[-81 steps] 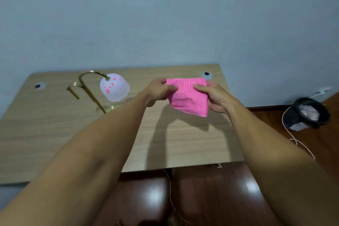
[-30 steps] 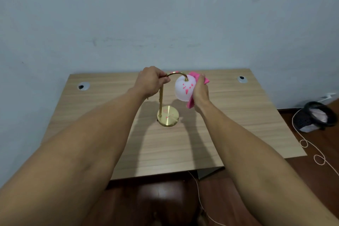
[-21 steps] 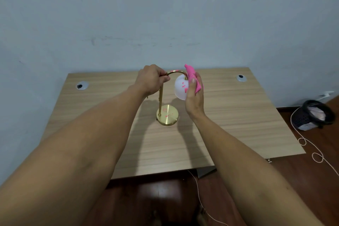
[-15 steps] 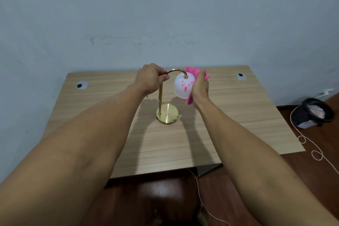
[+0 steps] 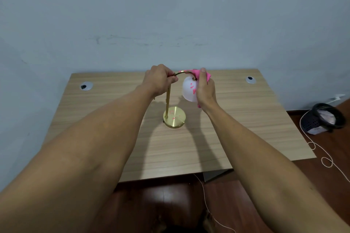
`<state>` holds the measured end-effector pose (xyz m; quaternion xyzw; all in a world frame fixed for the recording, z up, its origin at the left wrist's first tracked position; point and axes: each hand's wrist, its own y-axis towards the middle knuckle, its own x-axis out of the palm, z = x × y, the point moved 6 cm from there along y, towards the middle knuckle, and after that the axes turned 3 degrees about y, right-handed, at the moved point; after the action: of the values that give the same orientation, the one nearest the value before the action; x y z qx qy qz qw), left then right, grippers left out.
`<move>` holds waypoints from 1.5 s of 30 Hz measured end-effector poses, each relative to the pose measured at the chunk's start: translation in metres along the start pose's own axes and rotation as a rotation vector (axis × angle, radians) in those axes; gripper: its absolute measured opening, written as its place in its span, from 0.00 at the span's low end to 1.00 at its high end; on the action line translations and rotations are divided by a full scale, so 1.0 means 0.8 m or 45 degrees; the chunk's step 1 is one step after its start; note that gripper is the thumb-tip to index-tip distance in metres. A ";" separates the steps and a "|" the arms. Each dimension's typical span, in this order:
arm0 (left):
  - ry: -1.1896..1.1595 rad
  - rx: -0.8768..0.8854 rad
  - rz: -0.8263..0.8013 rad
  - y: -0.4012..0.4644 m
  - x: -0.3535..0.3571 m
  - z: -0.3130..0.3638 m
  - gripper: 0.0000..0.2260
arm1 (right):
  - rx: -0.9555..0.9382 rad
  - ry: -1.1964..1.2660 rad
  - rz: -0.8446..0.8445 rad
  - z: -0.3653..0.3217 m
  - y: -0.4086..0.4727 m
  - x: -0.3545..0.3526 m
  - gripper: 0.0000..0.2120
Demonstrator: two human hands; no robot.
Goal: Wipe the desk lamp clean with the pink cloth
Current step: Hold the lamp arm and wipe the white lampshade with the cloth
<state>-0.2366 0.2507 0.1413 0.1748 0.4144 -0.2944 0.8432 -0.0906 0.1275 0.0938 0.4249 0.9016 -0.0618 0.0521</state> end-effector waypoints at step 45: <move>0.036 -0.024 -0.080 0.008 0.000 0.001 0.08 | -0.526 -0.347 0.057 0.033 -0.069 0.033 0.30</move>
<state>-0.2322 0.2551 0.1421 0.1579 0.4343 -0.3144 0.8292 -0.1486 0.1087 0.0678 0.4127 0.8702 0.0682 0.2604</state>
